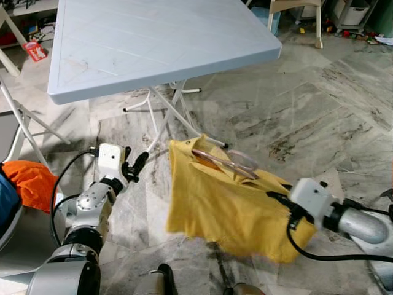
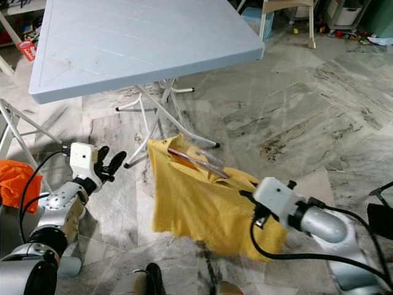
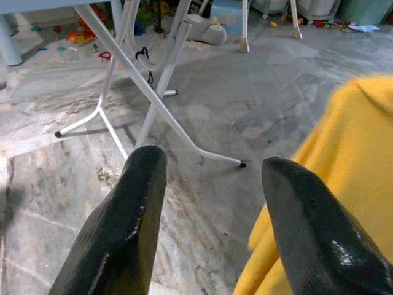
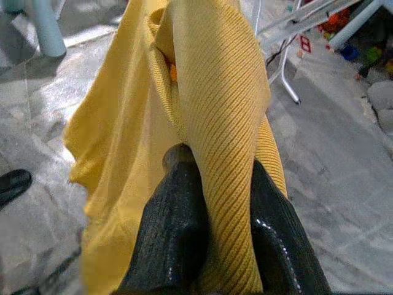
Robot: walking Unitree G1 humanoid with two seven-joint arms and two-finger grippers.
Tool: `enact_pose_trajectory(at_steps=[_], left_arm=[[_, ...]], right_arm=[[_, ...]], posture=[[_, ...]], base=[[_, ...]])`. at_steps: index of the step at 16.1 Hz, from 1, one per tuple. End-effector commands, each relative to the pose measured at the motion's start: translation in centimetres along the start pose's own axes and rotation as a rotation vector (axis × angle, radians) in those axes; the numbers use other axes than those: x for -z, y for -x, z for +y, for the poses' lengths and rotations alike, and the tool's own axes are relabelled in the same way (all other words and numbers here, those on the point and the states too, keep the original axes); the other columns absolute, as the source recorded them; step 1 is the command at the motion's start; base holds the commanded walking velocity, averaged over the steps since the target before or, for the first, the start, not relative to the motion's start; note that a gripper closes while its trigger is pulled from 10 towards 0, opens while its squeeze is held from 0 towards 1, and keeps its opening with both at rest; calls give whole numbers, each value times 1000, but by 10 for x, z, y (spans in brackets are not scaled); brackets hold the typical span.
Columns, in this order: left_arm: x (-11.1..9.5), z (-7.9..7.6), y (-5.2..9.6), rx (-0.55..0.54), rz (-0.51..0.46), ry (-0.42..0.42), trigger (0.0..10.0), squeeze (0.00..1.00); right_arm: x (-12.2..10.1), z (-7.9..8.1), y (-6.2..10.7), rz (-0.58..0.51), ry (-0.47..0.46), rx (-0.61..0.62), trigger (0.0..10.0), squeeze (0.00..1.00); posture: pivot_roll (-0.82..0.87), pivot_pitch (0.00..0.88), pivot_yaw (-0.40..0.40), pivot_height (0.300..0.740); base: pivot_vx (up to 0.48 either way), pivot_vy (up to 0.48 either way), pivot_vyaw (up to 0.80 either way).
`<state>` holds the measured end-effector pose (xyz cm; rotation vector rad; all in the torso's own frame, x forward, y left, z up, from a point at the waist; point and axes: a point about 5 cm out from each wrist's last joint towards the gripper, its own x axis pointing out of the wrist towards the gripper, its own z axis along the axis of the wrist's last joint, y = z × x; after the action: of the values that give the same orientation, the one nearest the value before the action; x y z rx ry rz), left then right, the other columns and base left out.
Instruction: Hang hanger
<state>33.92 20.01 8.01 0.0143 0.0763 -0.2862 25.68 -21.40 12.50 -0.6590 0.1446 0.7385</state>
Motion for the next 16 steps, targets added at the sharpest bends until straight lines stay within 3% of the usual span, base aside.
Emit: enact_pose_trajectory(at_steps=[1, 7, 12, 14, 15, 16], left_arm=[[5, 0, 4, 7, 16, -19, 10000, 1000], [7, -34, -9, 46, -14, 45, 10000, 1000], [10, -28, -9, -3, 7, 50, 10000, 1000], [10, -27, -9, 19, 5, 106, 10000, 1000], [10, -30, -9, 62, 0, 136, 10000, 871], [9, -34, -10, 101, -14, 156, 10000, 0]], right_arm=[[-6, 0, -2, -31, 10, 11, 10000, 0], [-24, 7, 0, -106, -27, -76, 10000, 0], [-31, 9, 16, -128, -86, -155, 10000, 0], [-31, 6, 23, -127, -106, -176, 10000, 0], [-32, 4, 26, -127, -113, -181, 10000, 0], [-35, 4, 31, -133, -135, -214, 10000, 0]], posture=[[-151, 207, 42, 740], [-170, 198, 37, 740], [-188, 195, 39, 740], [-188, 195, 40, 740], [-187, 194, 41, 740], [-187, 194, 41, 740]], base=[[0, 0, 0], [0, 0, 0], [0, 0, 0], [0, 0, 0], [0, 0, 0], [0, 0, 0]])
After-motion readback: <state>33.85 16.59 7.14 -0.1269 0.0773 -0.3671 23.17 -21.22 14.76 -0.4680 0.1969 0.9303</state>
